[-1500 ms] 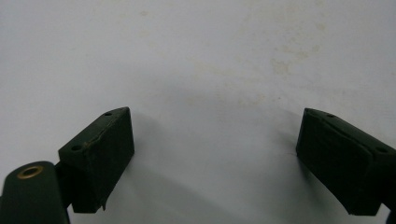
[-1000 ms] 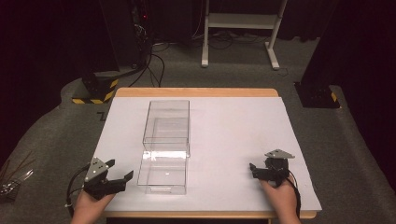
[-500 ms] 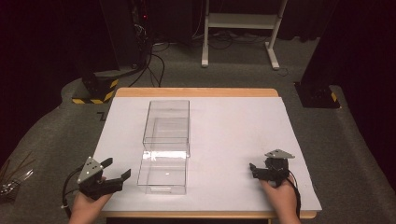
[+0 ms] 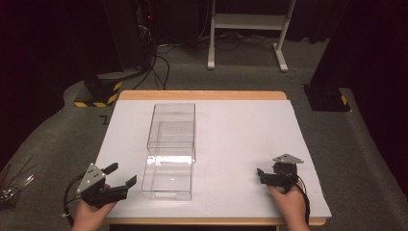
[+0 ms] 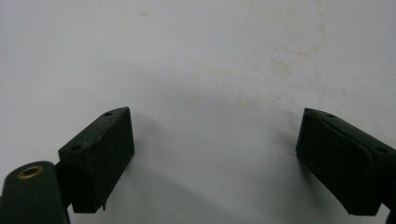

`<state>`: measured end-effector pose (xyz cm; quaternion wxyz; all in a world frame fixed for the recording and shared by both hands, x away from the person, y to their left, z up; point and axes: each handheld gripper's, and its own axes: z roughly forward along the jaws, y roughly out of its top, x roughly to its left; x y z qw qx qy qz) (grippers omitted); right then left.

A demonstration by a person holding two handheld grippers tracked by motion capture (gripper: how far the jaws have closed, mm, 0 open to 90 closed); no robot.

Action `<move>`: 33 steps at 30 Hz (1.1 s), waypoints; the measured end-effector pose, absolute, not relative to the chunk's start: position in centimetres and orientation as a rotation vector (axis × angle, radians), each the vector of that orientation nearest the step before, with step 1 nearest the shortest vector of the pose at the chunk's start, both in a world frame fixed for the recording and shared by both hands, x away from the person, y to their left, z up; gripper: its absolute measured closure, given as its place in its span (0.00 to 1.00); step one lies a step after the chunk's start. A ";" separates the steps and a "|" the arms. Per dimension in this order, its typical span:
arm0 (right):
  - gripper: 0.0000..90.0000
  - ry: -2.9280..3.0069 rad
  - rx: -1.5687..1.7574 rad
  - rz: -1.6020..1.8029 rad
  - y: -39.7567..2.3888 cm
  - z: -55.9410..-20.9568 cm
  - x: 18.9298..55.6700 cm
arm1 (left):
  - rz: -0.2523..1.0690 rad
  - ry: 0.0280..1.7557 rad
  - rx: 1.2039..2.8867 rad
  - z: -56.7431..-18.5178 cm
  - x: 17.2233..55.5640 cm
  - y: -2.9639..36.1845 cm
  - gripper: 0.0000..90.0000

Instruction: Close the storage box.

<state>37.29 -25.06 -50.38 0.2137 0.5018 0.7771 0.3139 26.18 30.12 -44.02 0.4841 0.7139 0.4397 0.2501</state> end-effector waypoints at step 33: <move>0.12 2.157 1.392 0.872 -25.1 -50.4 37.3 | 0.441 0.926 1.761 -44.6 25.4 27.2 0.16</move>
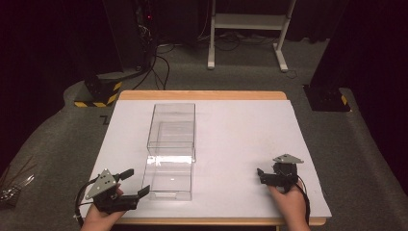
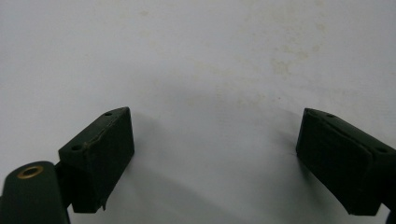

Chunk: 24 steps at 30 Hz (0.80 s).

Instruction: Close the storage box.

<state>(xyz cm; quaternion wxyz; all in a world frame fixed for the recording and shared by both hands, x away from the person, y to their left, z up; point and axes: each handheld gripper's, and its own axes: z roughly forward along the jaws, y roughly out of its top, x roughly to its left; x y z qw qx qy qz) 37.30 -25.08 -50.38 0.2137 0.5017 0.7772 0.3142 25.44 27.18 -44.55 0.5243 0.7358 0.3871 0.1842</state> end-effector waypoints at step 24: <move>0.12 2.156 1.394 0.871 -25.1 -50.4 37.3 | 0.451 0.895 1.819 -45.9 25.5 26.5 0.16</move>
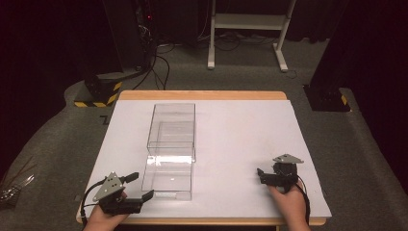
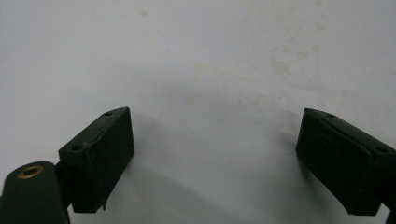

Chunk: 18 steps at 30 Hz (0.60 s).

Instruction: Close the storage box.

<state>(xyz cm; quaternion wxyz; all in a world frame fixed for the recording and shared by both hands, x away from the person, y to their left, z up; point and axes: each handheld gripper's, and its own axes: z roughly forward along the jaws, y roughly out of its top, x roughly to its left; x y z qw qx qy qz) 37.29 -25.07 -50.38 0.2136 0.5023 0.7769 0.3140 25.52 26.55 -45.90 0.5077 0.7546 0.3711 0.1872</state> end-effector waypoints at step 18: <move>0.12 2.157 1.391 0.871 -25.1 -50.4 37.3 | 0.487 0.952 1.787 -46.2 26.1 26.3 0.17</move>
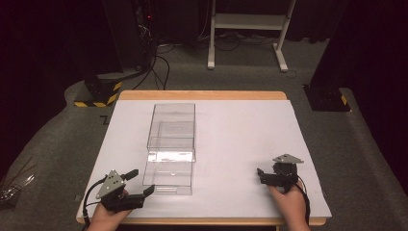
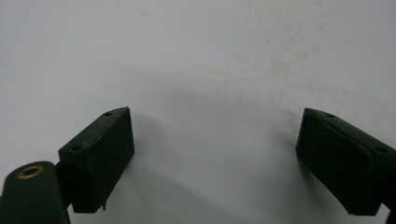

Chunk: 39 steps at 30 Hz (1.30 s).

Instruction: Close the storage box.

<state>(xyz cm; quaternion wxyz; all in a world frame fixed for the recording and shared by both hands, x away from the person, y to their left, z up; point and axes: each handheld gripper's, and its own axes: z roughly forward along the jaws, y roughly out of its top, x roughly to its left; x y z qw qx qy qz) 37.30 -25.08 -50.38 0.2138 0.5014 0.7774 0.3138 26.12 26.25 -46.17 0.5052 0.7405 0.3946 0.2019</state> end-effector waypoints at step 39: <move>0.12 2.157 1.392 0.872 -25.1 -50.4 37.3 | 0.488 0.984 1.860 -47.6 26.9 25.2 0.23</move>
